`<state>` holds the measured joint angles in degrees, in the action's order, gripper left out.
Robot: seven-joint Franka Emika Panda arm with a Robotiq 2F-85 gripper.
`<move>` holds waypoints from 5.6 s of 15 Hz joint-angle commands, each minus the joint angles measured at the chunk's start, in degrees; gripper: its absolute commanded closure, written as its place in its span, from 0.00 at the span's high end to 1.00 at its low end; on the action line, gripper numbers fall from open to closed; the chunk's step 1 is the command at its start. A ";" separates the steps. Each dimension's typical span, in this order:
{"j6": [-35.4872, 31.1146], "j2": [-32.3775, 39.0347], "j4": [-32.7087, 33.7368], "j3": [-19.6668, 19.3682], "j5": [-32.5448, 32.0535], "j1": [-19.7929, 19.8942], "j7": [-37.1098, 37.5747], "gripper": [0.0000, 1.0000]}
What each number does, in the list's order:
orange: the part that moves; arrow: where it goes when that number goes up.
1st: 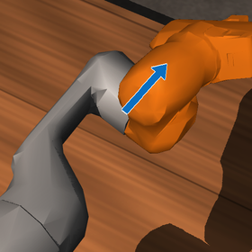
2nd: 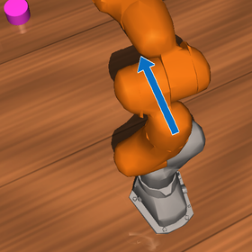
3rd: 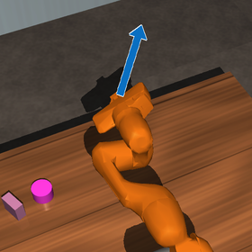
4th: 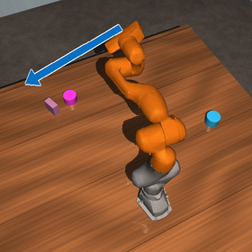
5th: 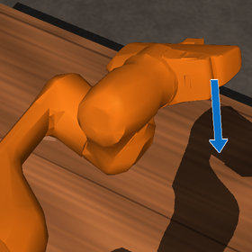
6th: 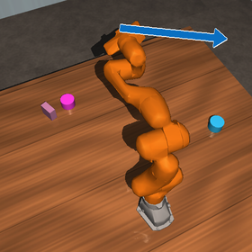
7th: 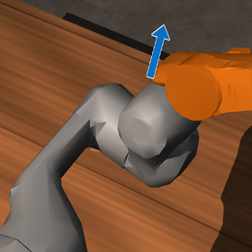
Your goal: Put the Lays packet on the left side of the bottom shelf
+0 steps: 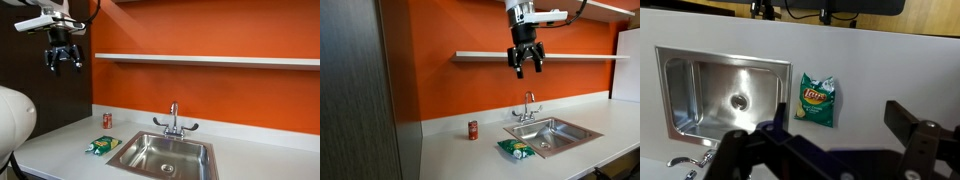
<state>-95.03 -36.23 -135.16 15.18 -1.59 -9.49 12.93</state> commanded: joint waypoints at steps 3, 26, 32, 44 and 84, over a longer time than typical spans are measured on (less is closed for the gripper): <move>-2.97 -0.75 -4.87 -3.64 -0.45 2.67 0.85 1.00; -32.44 20.45 -13.58 -7.17 -2.35 5.13 -1.13 1.00; -39.24 27.88 -13.20 -6.54 -4.21 5.01 0.64 1.00; -43.81 38.94 -7.28 -9.23 -11.61 4.94 3.69 1.00; -40.73 49.00 1.78 -11.48 -4.47 2.59 2.62 0.00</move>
<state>-137.99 14.65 -133.46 4.51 -6.09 -5.94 14.79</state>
